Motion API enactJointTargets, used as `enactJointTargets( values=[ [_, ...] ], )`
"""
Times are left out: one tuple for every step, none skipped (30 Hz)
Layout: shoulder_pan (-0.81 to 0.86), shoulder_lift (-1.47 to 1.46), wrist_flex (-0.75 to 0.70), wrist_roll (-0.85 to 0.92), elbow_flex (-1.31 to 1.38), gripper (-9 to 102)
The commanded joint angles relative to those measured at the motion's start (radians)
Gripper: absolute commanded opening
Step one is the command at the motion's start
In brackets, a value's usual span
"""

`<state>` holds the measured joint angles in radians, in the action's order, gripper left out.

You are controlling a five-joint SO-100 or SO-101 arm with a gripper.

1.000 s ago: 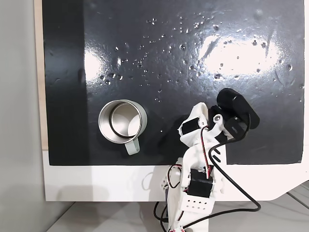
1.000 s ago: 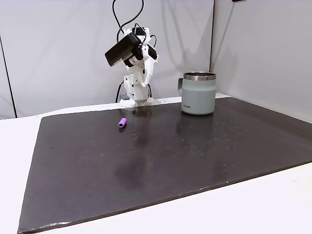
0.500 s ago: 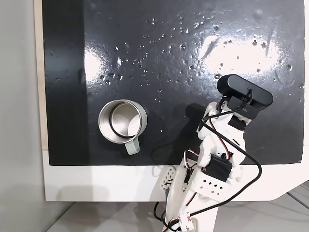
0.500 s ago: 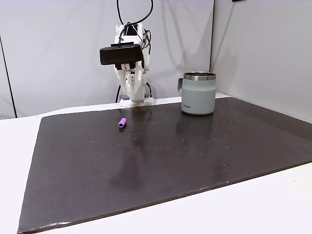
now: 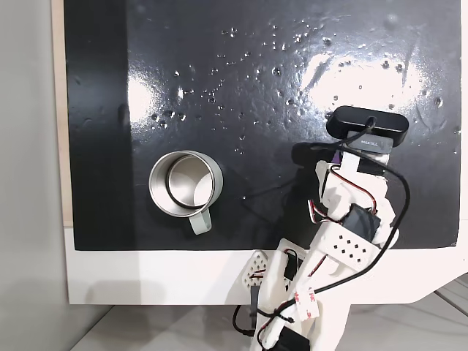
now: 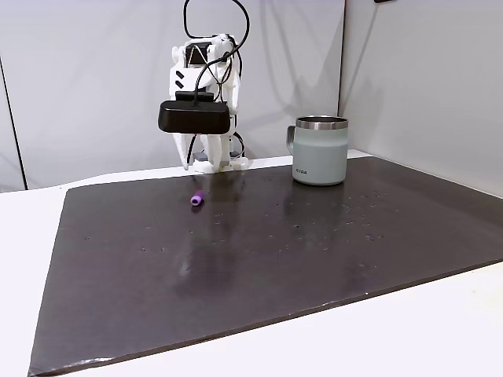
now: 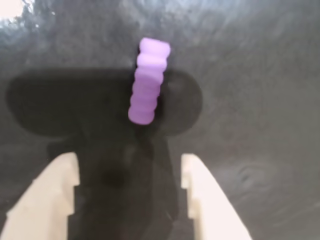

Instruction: Grasp a pengrip and put it in the cup.

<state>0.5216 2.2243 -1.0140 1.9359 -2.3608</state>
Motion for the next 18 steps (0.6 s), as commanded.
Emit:
enactJointTargets(
  values=[
    [0.018,-0.058,0.029,0.051,0.089,26],
    [0.023,-0.074,0.035,0.069,0.089,27],
    [0.026,-0.089,0.044,0.083,0.089,27],
    [0.031,-0.107,0.055,0.095,0.089,27],
    [0.031,-0.126,0.069,0.101,0.089,27],
    [0.032,-0.144,0.077,0.115,0.089,27],
    [0.035,-0.156,0.086,0.129,0.084,27],
    [0.035,-0.169,0.1,0.137,0.077,28],
    [0.037,-0.179,0.12,0.149,0.063,28],
    [0.037,-0.189,0.153,0.155,0.041,28],
    [0.035,-0.198,0.189,0.16,0.018,28],
    [0.034,-0.207,0.222,0.166,-0.002,28],
    [0.034,-0.218,0.249,0.176,-0.021,28],
    [0.034,-0.229,0.272,0.186,-0.035,28],
    [0.034,-0.239,0.29,0.193,-0.046,28],
    [0.032,-0.25,0.302,0.199,-0.054,28],
    [0.032,-0.262,0.313,0.207,-0.06,28],
    [0.034,-0.276,0.328,0.215,-0.064,28]
  ],
)
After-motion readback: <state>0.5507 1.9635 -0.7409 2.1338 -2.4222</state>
